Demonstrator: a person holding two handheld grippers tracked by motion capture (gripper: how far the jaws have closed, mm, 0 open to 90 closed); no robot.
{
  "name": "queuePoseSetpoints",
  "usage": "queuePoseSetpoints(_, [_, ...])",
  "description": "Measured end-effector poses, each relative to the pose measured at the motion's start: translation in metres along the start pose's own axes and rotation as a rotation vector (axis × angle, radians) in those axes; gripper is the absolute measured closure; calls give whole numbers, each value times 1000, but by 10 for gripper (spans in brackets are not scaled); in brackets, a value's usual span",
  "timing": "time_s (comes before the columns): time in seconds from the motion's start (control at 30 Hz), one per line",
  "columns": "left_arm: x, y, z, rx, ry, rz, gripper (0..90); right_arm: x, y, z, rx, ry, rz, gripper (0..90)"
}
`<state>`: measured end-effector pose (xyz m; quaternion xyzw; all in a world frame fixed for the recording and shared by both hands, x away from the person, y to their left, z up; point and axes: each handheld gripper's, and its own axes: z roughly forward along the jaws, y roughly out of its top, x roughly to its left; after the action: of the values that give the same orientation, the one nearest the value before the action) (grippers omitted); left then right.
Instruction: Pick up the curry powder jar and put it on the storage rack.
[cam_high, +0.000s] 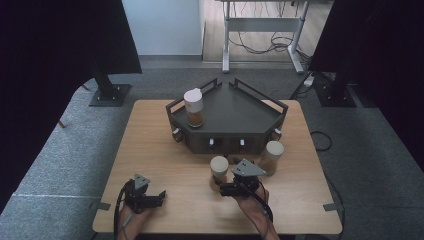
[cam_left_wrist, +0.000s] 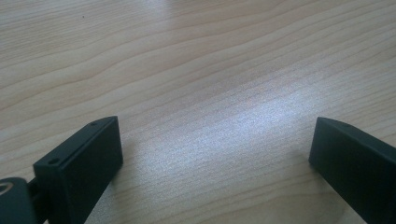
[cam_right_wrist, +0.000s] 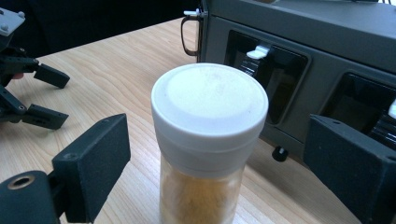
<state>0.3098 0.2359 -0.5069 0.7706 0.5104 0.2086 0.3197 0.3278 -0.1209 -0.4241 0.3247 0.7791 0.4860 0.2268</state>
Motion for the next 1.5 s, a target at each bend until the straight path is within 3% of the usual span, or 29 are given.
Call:
queuePoseSetpoints(0.47, [0, 0, 0, -3, -1, -3, 23, 6, 3, 16, 6, 19, -21, 150])
queuePoseSetpoints(0.67, [0, 0, 0, -3, -1, -2, 23, 4, 2, 19, 9, 32, 1, 241])
queuePoseSetpoints(0.8, [0, 0, 0, -3, -1, -2, 23, 3, 1, 19, 7, 10, 8, 327])
queuePoseSetpoints(0.87, [0, 0, 0, -3, -2, -2, 23, 3, 1, 19, 8, 6, 29, 330])
queuePoseSetpoints(1.23, [0, 0, 0, -3, -3, -1, 23, 10, 3, 19, 21, -4, -4, 332])
queuePoseSetpoints(1.5, [0, 0, 0, 1, -3, 4, 23, 11, 11, 16, 11, -5, 3, 332])
